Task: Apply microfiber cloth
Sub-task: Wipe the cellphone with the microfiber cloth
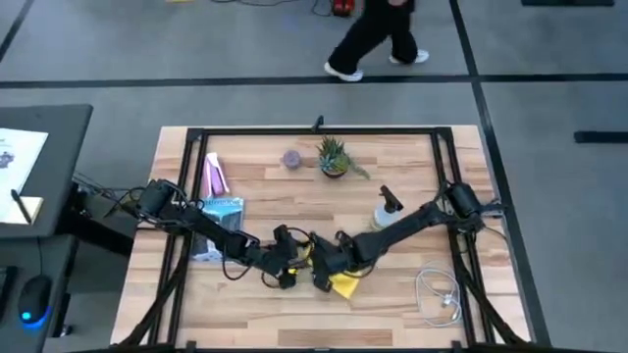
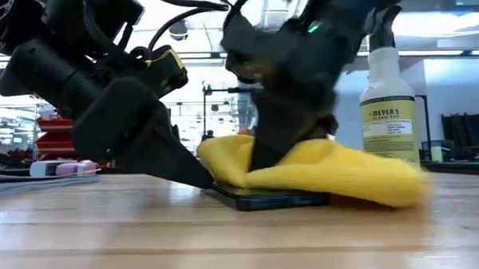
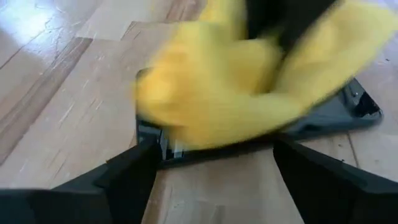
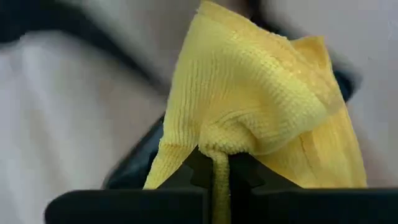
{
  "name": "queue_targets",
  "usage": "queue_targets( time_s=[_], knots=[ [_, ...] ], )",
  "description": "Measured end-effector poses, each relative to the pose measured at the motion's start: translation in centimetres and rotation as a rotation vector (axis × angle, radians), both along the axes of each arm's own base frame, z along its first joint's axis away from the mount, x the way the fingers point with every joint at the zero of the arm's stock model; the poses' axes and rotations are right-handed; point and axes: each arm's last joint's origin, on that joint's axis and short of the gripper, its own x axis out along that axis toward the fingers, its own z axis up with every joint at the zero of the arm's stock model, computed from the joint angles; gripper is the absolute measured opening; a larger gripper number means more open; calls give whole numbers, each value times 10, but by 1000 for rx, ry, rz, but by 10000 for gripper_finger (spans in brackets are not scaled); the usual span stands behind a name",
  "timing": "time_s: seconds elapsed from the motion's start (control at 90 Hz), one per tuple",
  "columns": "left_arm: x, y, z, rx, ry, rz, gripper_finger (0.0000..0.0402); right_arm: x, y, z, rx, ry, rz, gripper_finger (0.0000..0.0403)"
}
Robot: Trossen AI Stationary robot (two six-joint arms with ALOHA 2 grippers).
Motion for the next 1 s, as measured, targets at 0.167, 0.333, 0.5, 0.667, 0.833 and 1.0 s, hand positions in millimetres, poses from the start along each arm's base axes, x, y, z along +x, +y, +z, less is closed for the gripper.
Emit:
queue_targets(
  time_s=[0.167,0.333,0.5,0.667,0.833,1.0],
  knots=[
    [-1,0,0,-1,7,4,301,6,0,1,34,-47,59,7],
    [-1,3,-1,43,28,-6,301,-6,31,1,101,-10,114,7],
    [0,7,-1,78,42,-29,301,-20,57,5,95,-2,113,7],
    [-1,10,4,130,71,-72,301,-40,74,26,72,-1,89,8],
    [-5,21,21,194,122,-140,301,-62,82,46,4,6,35,8],
    [-3,42,34,305,155,-202,301,-85,92,58,-32,46,30,8]
  ],
)
